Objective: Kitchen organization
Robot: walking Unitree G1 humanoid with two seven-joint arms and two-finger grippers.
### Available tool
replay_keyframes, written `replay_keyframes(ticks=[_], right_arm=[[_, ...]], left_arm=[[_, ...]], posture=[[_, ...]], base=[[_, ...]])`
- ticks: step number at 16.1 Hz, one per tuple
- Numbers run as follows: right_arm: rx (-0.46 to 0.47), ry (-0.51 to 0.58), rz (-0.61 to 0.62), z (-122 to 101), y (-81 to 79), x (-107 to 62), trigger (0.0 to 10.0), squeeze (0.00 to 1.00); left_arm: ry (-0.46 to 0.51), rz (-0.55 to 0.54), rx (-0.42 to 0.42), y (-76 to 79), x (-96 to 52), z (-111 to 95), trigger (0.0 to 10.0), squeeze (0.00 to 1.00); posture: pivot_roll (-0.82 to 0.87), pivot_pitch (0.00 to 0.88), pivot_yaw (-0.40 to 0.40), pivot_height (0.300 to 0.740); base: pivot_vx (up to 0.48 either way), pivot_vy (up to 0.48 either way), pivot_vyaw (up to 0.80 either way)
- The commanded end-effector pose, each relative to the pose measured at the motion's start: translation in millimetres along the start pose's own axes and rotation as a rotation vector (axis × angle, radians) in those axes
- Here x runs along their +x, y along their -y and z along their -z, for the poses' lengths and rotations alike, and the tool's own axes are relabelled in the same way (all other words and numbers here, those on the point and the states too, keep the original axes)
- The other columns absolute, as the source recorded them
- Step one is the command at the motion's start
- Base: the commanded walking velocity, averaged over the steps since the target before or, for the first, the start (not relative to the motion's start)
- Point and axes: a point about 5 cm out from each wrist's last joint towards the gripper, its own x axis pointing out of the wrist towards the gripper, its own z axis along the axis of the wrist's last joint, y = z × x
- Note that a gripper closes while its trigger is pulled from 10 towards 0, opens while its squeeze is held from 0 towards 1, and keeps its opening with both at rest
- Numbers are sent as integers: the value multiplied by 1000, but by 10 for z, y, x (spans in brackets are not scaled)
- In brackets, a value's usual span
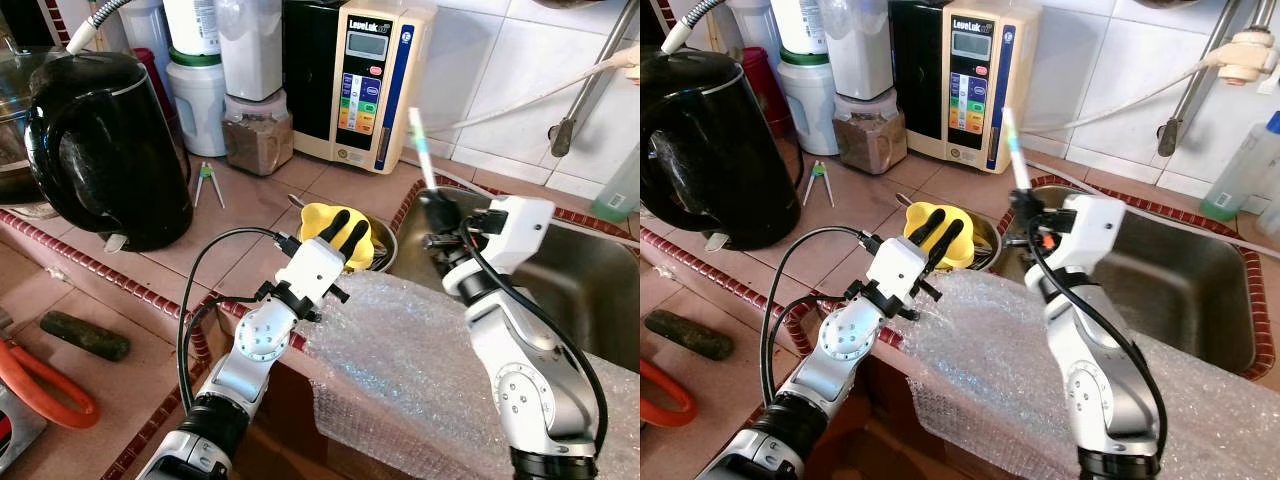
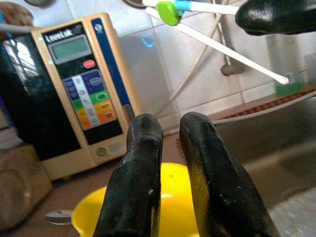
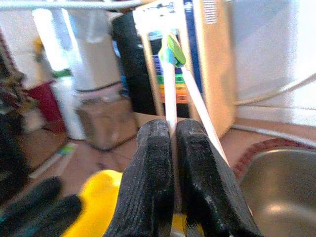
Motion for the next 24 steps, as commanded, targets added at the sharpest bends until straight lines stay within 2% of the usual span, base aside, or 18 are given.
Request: replay_keyframes(ticks=[1, 4, 8, 10, 12, 14, 18, 24], right_arm=[[-54, -6, 64, 29, 121, -58, 0, 0], [-84, -43, 128, 140, 243, -218, 0, 0], [-127, -96, 137, 299, 199, -377, 0, 0], [-199, -110, 189, 355, 211, -462, 0, 0], [-290, -112, 287, 362, 323, -519, 0, 0], [-318, -113, 349, 375, 415, -550, 0, 0], [-306, -124, 347, 432, 385, -551, 0, 0], [-290, -128, 335, 465, 375, -512, 0, 0]], left_arm=[[7, 31, -44, 13, -32, -11, 10000, 1000], [16, 97, -94, 37, -100, -22, 10000, 1000], [8, 134, -135, 32, -209, -11, 10000, 1000], [-5, 149, -152, 22, -282, 3, 10000, 1000], [-17, 161, -170, 0, -318, -2, 10000, 1000], [-43, 190, -184, 3, -340, 3, 10000, 1000], [-100, 156, -149, -42, -399, 44, 10000, 1000], [-153, 84, -124, -99, -410, 71, 10000, 1000]], posture=[[18, 0, 4, 740], [17, 0, 5, 740], [13, 0, 7, 740], [8, 0, -1, 740], [9, 0, -6, 740], [16, 0, -11, 740], [19, 0, -12, 740], [29, 0, -16, 740]], base=[[0, 0, 0], [0, 0, 0], [0, 0, 0], [0, 0, 0], [0, 0, 0], [0, 0, 0], [0, 0, 0], [0, 0, -756]])
